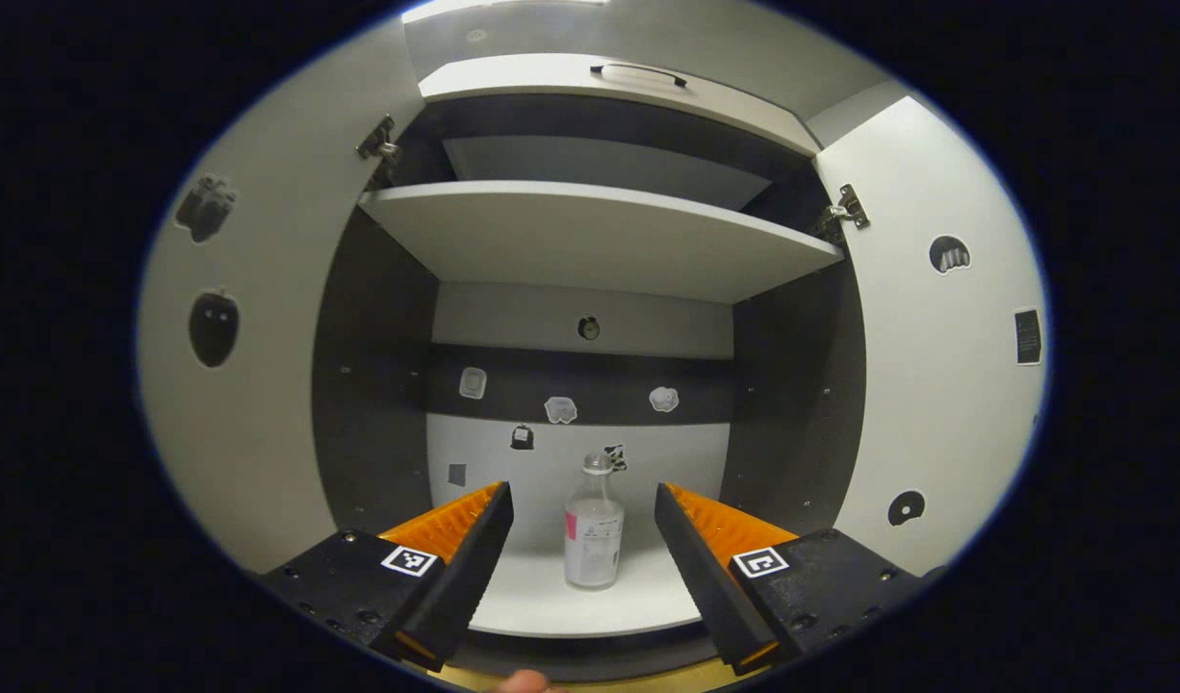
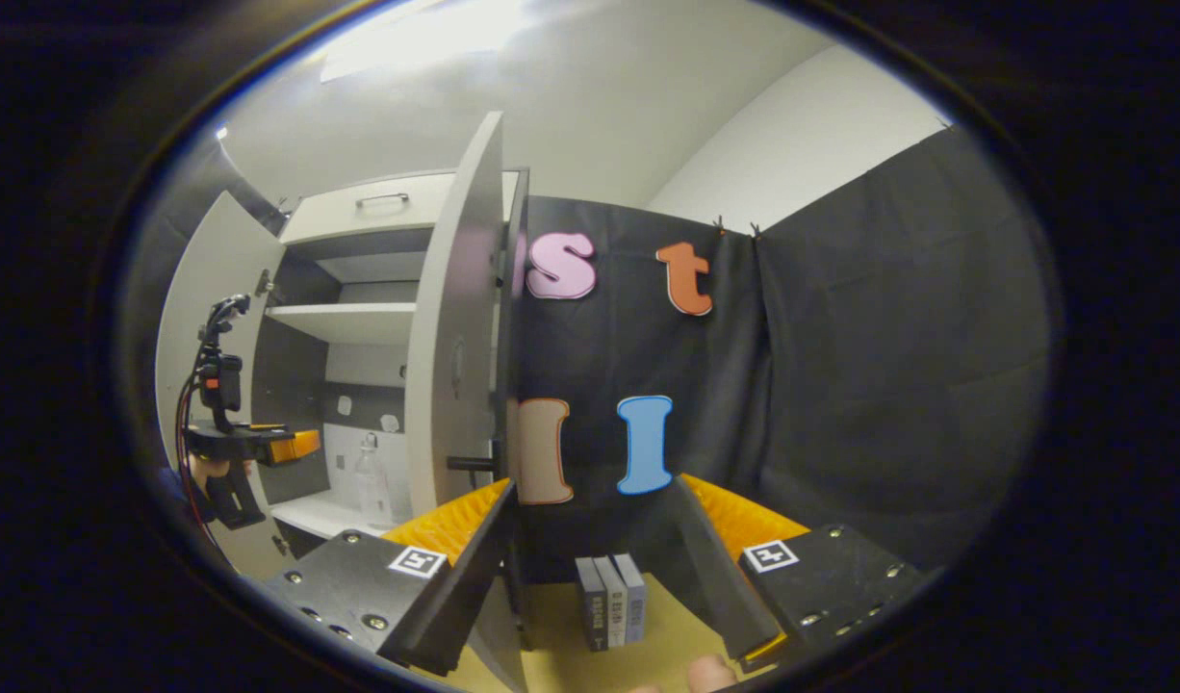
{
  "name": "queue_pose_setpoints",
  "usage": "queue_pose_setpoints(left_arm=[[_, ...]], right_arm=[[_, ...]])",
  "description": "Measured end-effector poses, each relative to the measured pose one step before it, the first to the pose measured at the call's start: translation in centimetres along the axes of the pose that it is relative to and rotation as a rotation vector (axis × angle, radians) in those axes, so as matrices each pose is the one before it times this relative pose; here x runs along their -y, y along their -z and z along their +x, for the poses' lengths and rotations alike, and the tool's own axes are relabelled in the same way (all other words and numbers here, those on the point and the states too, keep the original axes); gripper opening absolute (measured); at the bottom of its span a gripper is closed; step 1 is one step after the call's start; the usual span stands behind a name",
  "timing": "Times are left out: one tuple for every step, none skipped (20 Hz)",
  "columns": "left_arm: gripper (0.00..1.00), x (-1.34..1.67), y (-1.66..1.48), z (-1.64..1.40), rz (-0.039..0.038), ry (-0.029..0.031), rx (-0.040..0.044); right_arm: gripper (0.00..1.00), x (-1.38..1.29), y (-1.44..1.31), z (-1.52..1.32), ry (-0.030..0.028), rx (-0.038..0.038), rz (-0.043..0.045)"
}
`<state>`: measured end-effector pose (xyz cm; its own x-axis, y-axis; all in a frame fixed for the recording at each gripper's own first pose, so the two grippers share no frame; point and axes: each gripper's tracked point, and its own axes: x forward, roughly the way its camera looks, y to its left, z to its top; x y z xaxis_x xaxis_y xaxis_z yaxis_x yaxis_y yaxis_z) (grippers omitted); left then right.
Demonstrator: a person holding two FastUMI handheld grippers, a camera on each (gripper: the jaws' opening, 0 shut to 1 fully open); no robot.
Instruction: Grasp the bottle in the cabinet with the left hand and place it on the coaster, then close the right door with the right hand and the left door with the left hand.
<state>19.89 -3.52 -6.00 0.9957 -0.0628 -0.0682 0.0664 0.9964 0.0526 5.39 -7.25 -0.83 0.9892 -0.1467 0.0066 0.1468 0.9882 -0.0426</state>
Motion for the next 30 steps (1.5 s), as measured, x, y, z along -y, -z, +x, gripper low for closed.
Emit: queue_pose_setpoints(left_arm=[[0.96, 0.191, 0.418, 1.362, -0.00648, 0.00745, -0.00149], [0.96, 0.052, 0.573, 1.238, 0.00105, -0.00099, -0.00698], [0.96, -0.05, 0.507, 1.208, 0.00692, -0.00357, -0.00966], [0.96, -0.153, 0.643, 1.023, 0.00779, -0.00655, -0.01641], [0.96, -0.003, 0.436, 1.003, 0.00352, -0.00107, -0.01246], [0.96, 0.01, 0.496, 1.134, 0.00036, -0.00155, -0.00573], [0.96, -0.008, 0.466, 0.965, 0.00056, -0.001, -0.0082], [0.96, -0.046, 0.79, 0.871, -0.0014, -0.00126, -0.01716], [0.96, 0.025, 0.622, 0.718, 0.00038, -0.0004, -0.01869], [0.96, -0.025, 0.683, 0.66, 0.00185, 0.00004, -0.01421], [0.96, 0.007, 0.411, 0.72, 0.00569, -0.00048, -0.00772], [0.96, -0.08, 0.489, 0.879, 0.00626, -0.0034, -0.00944], [0.96, -0.152, 0.467, 0.602, 0.00279, -0.00627, -0.01149], [0.96, -0.1, 0.511, 0.478, 0.00002, -0.00403, -0.01125], [0.96, -0.04, 0.393, 0.356, -0.00219, -0.00381, -0.00935], [0.96, -0.111, 0.518, 0.41, -0.00221, -0.00464, -0.0104], [0.96, -0.053, 0.521, 0.381, -0.00055, -0.00003, -0.01741], [0.96, -0.029, 0.327, 0.171, 0.00055, -0.00065, -0.01008], [0.96, 0.024, -0.068, 0.125, -0.00322, 0.00495, -0.00082], [0.88, -0.271, -0.128, 0.086, -0.00255, -0.00997, 0.00936], [0.8, 0.054, 0.117, -0.095, -0.00262, 0.00305, -0.00416], [0.79, 0.097, 0.076, -0.361, -0.006, 0.00439, -0.00343], [0.79, 0.057, -0.073, -0.314, -0.00739, 0.00694, -0.00453], [0.78, 0.205, -0.07, -0.46, -0.01156, 0.00936, 0.00257], [0.78, 0.174, -0.412, -0.477, -0.01063, 0.01094, 0.01137], [0.78, 0.189, -0.415, -0.632, -0.00591, 0.00923, 0.01099], [0.78, 0.153, -0.409, -0.604, -0.0022, 0.00999, 0.00956], [0.78, 0.236, -0.338, -0.701, 0.00033, 0.01076, 0.00675], [0.78, 0.214, -0.414, -0.769, 0.00218, 0.0101, 0.00561], [0.78, 0.19, -0.257, -0.815, -0.00119, 0.00982, 0.00501]], right_arm=[[0.96, 0.64, 0.111, 0.071, 0.01589, -0.00436, -0.00857], [0.96, 0.574, 0.188, 0.098, 0.01557, -0.00448, -0.00672], [0.96, 0.538, 0.209, -0.055, 0.01442, -0.00595, -0.005], [0.94, 0.556, 0.288, 0.071, 0.01468, -0.00593, -0.00382], [0.94, 0.447, 0.155, 0.032, 0.01386, -0.00578, -0.00251], [0.96, 0.46, 0.233, 0.016, 0.01291, -0.00559, -0.00218], [0.96, 0.374, 0.121, -0.051, 0.01136, -0.00572, -0.00319], [0.96, 0.342, 0.208, -0.005, 0.01139, -0.00692, -0.00447], [0.96, 0.23, 0.171, -0.016, 0.00867, -0.0065, -0.00464], [0.96, 0.248, 0.259, -0.089, 0.00798, -0.00524, -0.00435], [0.96, 0.162, 0.106, -0.089, 0.00531, -0.00461, -0.00468], [0.96, 0.064, 0.176, -0.045, 0.00647, -0.00552, -0.00532], [0.96, 0.115, 0.179, -0.12, 0.00578, -0.00575, -0.00419], [0.96, 0.13, 0.147, -0.112, 0.00452, -0.00475, -0.00167], [0.96, 0.064, 0.076, -0.094, 0.00325, -0.00348, -0.00016], [0.96, 0.076, 0.068, -0.084, 0.00317, -0.00237, 0.00016], [0.96, 0.037, -0.041, -0.079, 0.00234, -0.00113, -0.00029], [0.96, 0.033, -0.039, -0.101, 0.00133, 0.00138, -0.0012], [0.96, 0.111, -0.111, -0.06, 0.0018, 0.00116, -0.00244], [0.96, 0.137, 0.004, -0.003, 0.00086, 0.00038, -0.00178], [0.96, 0.053, -0.148, -0.105, 0.00061, 0.00205, 0.00043], [0.96, 0.103, -0.036, -0.142, -0.0009, 0.00253, 0.0031], [0.96, 0.006, -0.151, -0.05, -0.00149, 0.00269, 0.00471], [0.96, 0.047, -0.164, -0.012, -0.00208, 0.00345, 0.00428], [0.96, 0.057, -0.062, -0.048, -0.00216, 0.00255, 0.00305], [0.96, -0.012, 0.026, -0.036, -0.00401, 0.00139, 0.00306], [0.96, -0.076, -0.061, -0.157, -0.00621, 0.00119, 0.00294], [0.96, -0.066, -0.074, 0.015, -0.00625, 0.00224, 0.00319], [0.96, -0.062, -0.131, -0.168, -0.00722, 0.00296, 0.00353], [0.96, -0.073, -0.007, -0.158, -0.00765, 0.00358, 0.004]])
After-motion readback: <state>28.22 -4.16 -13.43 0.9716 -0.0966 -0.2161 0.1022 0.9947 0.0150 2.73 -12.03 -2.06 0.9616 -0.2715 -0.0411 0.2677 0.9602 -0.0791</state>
